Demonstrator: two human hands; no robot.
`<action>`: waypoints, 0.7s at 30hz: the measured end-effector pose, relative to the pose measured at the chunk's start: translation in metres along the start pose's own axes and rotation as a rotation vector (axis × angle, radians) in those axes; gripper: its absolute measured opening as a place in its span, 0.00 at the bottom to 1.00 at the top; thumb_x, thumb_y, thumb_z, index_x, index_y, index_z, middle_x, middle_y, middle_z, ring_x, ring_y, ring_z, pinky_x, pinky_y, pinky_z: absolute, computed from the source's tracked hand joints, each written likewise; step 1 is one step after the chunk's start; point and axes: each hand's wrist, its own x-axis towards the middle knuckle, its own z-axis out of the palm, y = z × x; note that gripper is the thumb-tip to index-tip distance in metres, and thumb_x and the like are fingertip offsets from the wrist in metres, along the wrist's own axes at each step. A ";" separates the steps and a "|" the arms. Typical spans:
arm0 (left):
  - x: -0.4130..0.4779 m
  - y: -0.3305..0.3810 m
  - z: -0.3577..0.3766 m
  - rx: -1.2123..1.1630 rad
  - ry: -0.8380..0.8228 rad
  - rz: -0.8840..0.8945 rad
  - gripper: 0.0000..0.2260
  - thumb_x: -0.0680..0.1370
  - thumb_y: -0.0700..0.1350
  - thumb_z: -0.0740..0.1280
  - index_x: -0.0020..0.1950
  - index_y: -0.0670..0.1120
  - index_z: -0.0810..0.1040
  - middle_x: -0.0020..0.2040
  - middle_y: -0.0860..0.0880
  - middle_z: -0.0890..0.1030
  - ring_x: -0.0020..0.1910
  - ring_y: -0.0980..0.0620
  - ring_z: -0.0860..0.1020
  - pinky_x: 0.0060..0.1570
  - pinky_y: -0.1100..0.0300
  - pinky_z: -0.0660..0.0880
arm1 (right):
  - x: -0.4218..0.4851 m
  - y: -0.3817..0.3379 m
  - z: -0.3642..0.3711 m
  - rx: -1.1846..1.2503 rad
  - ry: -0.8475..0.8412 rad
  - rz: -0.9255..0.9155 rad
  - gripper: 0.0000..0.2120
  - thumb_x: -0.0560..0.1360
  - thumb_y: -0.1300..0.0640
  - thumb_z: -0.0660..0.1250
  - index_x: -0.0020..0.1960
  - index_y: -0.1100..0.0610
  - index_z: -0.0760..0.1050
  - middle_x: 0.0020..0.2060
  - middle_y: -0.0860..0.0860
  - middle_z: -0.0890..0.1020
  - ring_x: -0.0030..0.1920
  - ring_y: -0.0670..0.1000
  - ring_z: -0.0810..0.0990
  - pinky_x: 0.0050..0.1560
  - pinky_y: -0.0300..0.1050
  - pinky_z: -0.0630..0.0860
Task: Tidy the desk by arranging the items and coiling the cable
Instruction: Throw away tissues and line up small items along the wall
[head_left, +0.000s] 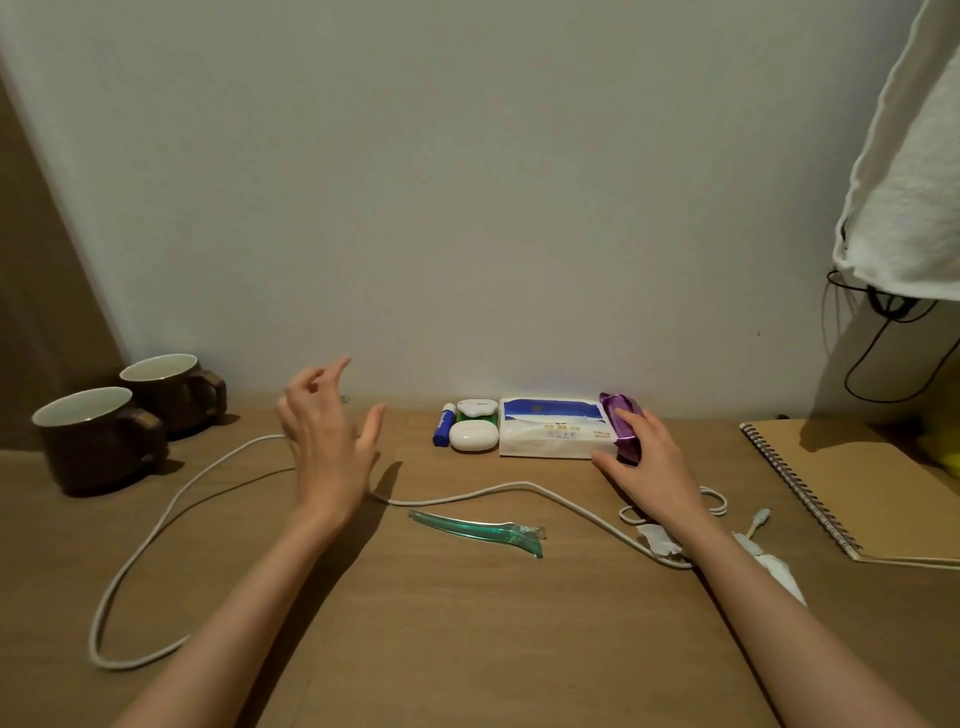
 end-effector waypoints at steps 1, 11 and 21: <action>0.002 -0.005 -0.004 -0.005 0.006 -0.091 0.30 0.73 0.48 0.71 0.72 0.48 0.63 0.66 0.41 0.65 0.63 0.43 0.62 0.62 0.52 0.63 | 0.000 0.000 0.000 0.007 0.004 0.000 0.32 0.73 0.46 0.70 0.73 0.50 0.62 0.76 0.51 0.59 0.74 0.53 0.61 0.68 0.51 0.65; 0.012 -0.037 0.004 0.059 -0.283 -0.268 0.34 0.72 0.54 0.71 0.74 0.46 0.62 0.60 0.41 0.76 0.63 0.43 0.65 0.61 0.49 0.62 | -0.001 0.000 0.000 0.009 -0.011 -0.008 0.33 0.73 0.46 0.70 0.73 0.50 0.62 0.76 0.52 0.59 0.73 0.54 0.61 0.69 0.52 0.64; 0.021 -0.018 0.020 -0.107 -0.294 -0.140 0.15 0.74 0.47 0.70 0.58 0.43 0.75 0.48 0.44 0.80 0.47 0.49 0.76 0.46 0.54 0.76 | 0.001 0.002 0.001 0.003 -0.008 -0.006 0.32 0.73 0.45 0.69 0.73 0.49 0.62 0.75 0.51 0.59 0.73 0.53 0.62 0.67 0.52 0.67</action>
